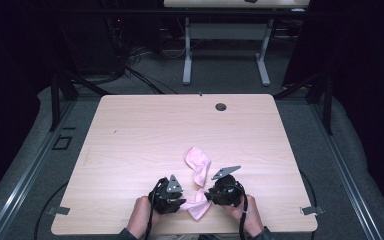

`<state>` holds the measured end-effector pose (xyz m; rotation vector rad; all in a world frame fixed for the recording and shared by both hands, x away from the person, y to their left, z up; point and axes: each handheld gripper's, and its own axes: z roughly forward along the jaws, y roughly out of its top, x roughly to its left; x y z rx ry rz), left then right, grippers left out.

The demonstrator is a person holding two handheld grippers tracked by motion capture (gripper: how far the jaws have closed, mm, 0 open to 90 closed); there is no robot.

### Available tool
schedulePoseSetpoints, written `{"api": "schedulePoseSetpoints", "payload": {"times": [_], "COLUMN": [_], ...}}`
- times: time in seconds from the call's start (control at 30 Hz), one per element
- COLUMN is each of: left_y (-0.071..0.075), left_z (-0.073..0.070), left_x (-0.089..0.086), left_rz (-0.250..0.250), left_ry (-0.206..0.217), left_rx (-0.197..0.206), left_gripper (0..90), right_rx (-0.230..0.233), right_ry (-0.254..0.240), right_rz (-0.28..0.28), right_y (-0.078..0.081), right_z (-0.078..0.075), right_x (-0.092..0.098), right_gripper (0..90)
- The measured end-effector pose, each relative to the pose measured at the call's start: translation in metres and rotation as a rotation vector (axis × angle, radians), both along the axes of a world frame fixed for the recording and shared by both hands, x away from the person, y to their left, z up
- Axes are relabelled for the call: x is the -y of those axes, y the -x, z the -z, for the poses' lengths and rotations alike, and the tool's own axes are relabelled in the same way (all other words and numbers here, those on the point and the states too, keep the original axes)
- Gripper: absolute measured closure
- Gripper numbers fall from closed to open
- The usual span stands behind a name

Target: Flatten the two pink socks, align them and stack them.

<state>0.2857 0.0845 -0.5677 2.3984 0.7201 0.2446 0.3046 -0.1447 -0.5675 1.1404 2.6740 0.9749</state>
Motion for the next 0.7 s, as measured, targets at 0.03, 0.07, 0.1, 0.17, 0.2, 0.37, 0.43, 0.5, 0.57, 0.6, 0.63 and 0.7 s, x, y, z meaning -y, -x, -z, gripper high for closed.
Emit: {"api": "schedulePoseSetpoints", "payload": {"times": [0.03,0.07,0.1,0.17,0.2,0.37,0.43,0.5,0.57,0.6,0.63,0.7], "left_y": [0.002,0.003,0.004,0.005,0.006,0.006,0.005,0.003,0.003,0.002,0.002,0.002], "left_z": [0.001,0.001,0.002,0.002,0.003,0.004,0.001,-0.008,-0.011,-0.018,-0.018,-0.023], "left_x": [0.0,-0.001,-0.001,-0.001,-0.001,-0.004,-0.009,-0.016,-0.019,-0.023,-0.023,-0.025], "left_rz": [0.006,0.004,0.005,0.002,-0.001,-0.03,-0.051,-0.086,-0.097,-0.119,-0.119,-0.134], "left_ry": [0.013,0.02,0.024,0.027,0.032,0.055,0.072,0.116,0.133,0.161,0.161,0.19], "left_rx": [0.002,0.001,0.004,0.013,0.019,0.045,0.05,0.082,0.087,0.112,0.112,0.134], "left_gripper": [78.8,81.4,83.6,85.4,86.3,87.5,87.6,87.6,87.6,87.6,87.6,87.6], "right_rx": [0.003,0.005,0.003,0.009,0.012,0.044,0.067,0.107,0.128,0.158,0.158,0.189], "right_ry": [-0.008,-0.016,-0.017,-0.026,-0.027,-0.057,-0.068,-0.089,-0.099,-0.111,-0.111,-0.118], "right_rz": [-0.002,-0.006,-0.004,0.004,0.004,0.017,0.028,0.046,0.056,0.073,0.073,0.091], "right_y": [0.0,0.001,0.001,0.002,0.003,0.007,0.01,0.015,0.018,0.021,0.021,0.024], "right_z": [0.001,0.001,0.001,0.002,0.0,-0.005,-0.01,-0.02,-0.023,-0.031,-0.031,-0.037], "right_x": [0.0,0.001,0.001,0.001,0.003,0.008,0.012,0.021,0.024,0.03,0.03,0.037], "right_gripper": [79.9,82.3,84.2,86.0,87.2,87.8,87.7,87.8,87.7,87.7,87.7,87.6]}}
